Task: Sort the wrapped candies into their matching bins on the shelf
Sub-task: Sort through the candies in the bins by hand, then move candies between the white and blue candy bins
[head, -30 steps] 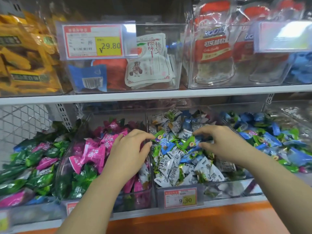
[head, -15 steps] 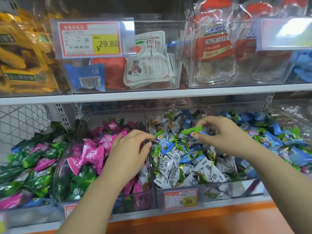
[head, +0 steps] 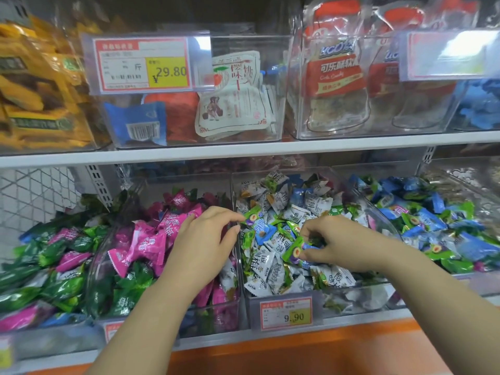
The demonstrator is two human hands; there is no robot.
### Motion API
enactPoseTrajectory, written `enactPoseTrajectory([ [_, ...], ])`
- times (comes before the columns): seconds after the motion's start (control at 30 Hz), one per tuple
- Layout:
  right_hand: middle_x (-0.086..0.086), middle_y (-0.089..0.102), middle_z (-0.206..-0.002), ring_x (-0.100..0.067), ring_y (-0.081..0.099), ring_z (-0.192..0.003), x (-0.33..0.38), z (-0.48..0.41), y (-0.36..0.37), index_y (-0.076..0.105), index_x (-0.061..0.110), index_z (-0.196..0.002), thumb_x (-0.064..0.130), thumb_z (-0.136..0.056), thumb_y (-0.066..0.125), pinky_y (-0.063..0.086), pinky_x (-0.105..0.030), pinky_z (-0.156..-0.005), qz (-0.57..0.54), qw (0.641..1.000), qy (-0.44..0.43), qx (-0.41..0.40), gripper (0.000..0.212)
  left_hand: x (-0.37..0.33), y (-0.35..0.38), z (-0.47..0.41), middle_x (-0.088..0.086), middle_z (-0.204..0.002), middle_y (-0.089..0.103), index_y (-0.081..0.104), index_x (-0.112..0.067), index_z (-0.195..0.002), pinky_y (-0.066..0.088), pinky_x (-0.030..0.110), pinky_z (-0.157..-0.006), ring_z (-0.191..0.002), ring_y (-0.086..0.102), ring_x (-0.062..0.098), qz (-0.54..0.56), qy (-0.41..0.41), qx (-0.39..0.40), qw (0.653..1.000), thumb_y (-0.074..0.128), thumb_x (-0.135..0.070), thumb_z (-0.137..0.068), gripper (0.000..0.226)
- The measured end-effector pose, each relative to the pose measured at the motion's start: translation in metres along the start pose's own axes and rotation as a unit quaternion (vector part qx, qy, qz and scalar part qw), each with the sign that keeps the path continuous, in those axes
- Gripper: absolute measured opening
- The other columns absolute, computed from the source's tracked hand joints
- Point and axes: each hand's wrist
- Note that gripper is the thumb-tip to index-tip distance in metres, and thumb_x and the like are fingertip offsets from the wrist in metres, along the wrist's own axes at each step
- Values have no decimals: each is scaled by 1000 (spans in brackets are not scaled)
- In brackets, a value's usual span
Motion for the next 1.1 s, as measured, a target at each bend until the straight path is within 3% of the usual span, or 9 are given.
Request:
enactPoseTrajectory([
  [0.2, 6, 48, -67, -10, 40, -56, 2, 0, 4, 46, 29, -78, 35, -83, 69, 33, -21, -52, -10, 999, -21, -47, 24, 2, 6, 3, -18, -115, 56, 67, -31, -110, 34, 49, -106, -99, 49, 0, -10, 18, -26, 999, 51, -25, -95, 23],
  [0.3, -1, 52, -70, -13, 43, -56, -2, 5, 7, 52, 24, -87, 33, -83, 69, 37, -21, -53, -118, 987, -18, -105, 20, 1, 7, 4, -20, -113, 54, 68, -32, -108, 35, 50, -106, -102, 51, 2, -9, 16, -29, 999, 52, -23, -95, 23],
  [0.4, -14, 67, -91, -27, 62, -76, -7, 13, 1, 56, 26, -97, 31, -82, 69, 50, -33, -66, -255, 949, -5, -183, 20, -3, 6, 2, -23, -109, 53, 67, -31, -108, 37, 47, -105, -102, 53, 3, 4, 4, -29, 1000, 54, -23, -94, 21],
  [0.5, -15, 68, -102, -29, 60, -100, -11, 23, -5, 60, 28, -106, 31, -84, 67, 48, -40, -86, -300, 928, 1, -222, 23, -13, 6, -6, -17, -117, 58, 64, -33, -113, 39, 43, -102, -101, 57, 9, 4, -12, -15, 1000, 55, -27, -93, 23],
  [0.6, -2, 69, -98, -22, 64, -94, -21, 29, -4, 64, 32, -103, 35, -84, 66, 52, -44, -87, -311, 921, 5, -236, 20, -26, 7, -23, -15, -124, 58, 57, -39, -120, 28, 52, -109, -117, 50, 14, -77, -27, 42, 996, 52, -37, -94, 27],
  [0.73, -2, 70, -97, -25, 64, -93, -34, 35, -7, 66, 31, -102, 36, -84, 67, 52, -46, -85, -331, 908, 7, -256, 19, -38, 11, -47, -11, -132, 56, 46, -40, -133, 20, 56, -112, -127, 46, 20, -208, -77, 123, 967, 48, -45, -95, 39],
  [0.87, -1, 71, -94, -28, 63, -93, -43, 42, -13, 67, 25, -102, 28, -84, 68, 53, -41, -86, -365, 887, 3, -284, 18, -43, 21, -60, -1, -130, 58, 46, -36, -133, 29, 52, -108, -120, 52, 24, -266, -63, 155, 949, 52, -41, -92, 42],
  [1.0, 5, 71, -94, -15, 64, -94, -51, 49, -15, 66, 26, -101, 25, -84, 68, 52, -27, -84, -383, 875, 7, -296, 17, -49, 26, -62, -2, -128, 58, 42, -35, -136, 10, 60, -110, -122, 50, 24, -276, -81, 170, 943, 58, -42, -90, 50],
  [1.1, 6, 70, -91, -14, 63, -92, -61, 58, -17, 66, 30, -96, 25, -84, 68, 50, -22, -77, -385, 867, 7, -315, 14, -51, 22, -62, -9, -114, 61, 50, -37, -129, 11, 59, -112, -117, 52, 20, -238, -99, 141, 956, 64, -43, -86, 46],
])
Point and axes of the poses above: each hand's wrist, its own z-axis away from the middle knuckle, its own y-axis out of the palm, x = y × z
